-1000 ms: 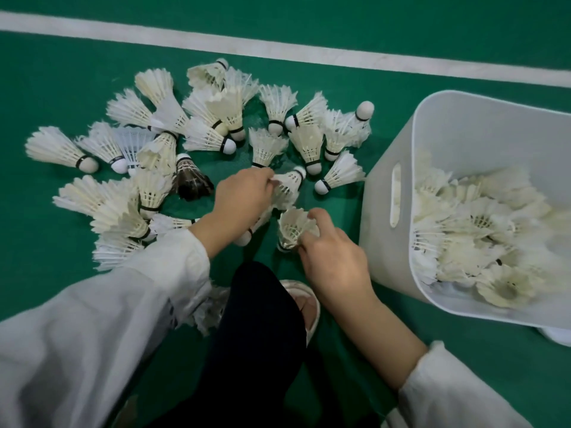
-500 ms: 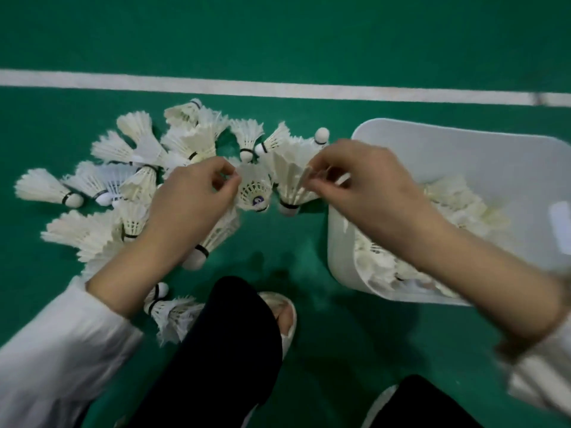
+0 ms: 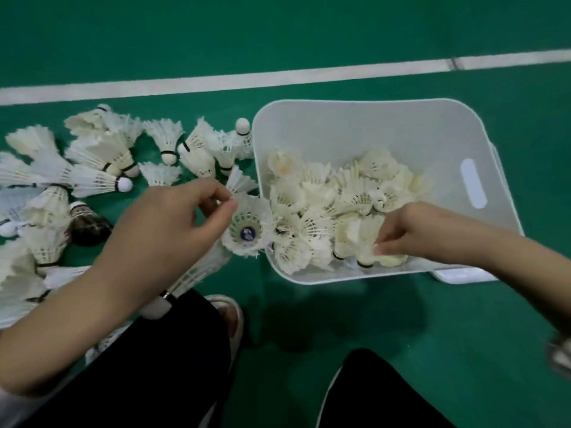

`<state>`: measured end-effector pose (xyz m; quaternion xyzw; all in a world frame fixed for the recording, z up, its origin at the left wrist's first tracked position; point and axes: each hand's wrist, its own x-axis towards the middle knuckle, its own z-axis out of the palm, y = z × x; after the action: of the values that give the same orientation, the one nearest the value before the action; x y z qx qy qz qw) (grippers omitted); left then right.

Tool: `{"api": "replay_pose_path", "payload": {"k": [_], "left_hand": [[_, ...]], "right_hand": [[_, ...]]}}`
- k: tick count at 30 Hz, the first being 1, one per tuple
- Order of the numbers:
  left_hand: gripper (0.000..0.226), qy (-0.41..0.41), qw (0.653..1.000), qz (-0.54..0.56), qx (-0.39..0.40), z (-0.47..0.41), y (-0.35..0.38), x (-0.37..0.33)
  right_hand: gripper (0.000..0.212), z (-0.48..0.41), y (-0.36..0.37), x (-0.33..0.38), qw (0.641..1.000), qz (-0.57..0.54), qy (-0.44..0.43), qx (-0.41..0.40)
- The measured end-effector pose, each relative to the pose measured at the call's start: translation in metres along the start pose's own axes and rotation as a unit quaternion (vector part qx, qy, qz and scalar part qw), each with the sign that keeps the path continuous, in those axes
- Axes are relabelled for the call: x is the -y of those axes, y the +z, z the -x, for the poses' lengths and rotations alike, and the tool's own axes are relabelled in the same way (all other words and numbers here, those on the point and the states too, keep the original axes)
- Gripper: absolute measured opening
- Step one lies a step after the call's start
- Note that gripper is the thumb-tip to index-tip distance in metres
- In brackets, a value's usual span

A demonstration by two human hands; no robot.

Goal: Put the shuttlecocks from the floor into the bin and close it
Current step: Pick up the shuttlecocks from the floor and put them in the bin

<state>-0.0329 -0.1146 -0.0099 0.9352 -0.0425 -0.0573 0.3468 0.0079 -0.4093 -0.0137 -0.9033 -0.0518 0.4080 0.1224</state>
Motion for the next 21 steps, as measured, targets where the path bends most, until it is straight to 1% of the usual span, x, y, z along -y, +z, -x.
{"api": "replay_pose_path", "payload": {"k": [1,4,7,11,14,15,17,19,21], "left_hand": [[0.011,0.006,1.0,0.001,-0.007,-0.001,0.0,-0.003],[0.011,0.023,0.999,0.0,-0.037,-0.004,-0.003,-0.012],[0.011,0.035,0.998,0.018,-0.057,-0.01,-0.01,-0.026],[0.009,0.036,0.997,0.049,-0.05,-0.024,-0.012,-0.046],[0.01,0.033,0.998,0.052,-0.003,-0.038,-0.001,-0.063],[0.01,0.033,0.998,0.045,0.025,-0.042,0.006,-0.069],[0.01,0.034,0.997,0.03,0.063,-0.049,0.02,-0.076],[0.011,0.034,0.997,0.014,0.07,-0.055,0.032,-0.078],[0.011,0.029,0.997,0.002,0.072,-0.06,0.042,-0.078]], "right_hand": [[0.01,-0.004,0.001,-0.002,1.0,0.005,0.0,0.01],[0.008,-0.009,-0.008,-0.005,1.0,0.013,0.002,0.005],[0.012,-0.008,-0.02,-0.013,1.0,0.027,0.009,0.01],[0.016,-0.019,-0.009,-0.023,0.999,0.033,0.009,0.024],[0.02,-0.032,-0.007,-0.026,0.999,0.027,0.0,0.02],[0.02,-0.032,-0.012,-0.026,1.0,0.026,-0.004,0.015],[0.014,-0.026,-0.026,-0.028,1.0,0.008,-0.009,-0.025],[0.013,-0.019,-0.036,-0.028,0.996,-0.04,-0.026,-0.078],[0.012,-0.016,-0.033,-0.023,0.987,-0.106,-0.049,-0.109]]}}
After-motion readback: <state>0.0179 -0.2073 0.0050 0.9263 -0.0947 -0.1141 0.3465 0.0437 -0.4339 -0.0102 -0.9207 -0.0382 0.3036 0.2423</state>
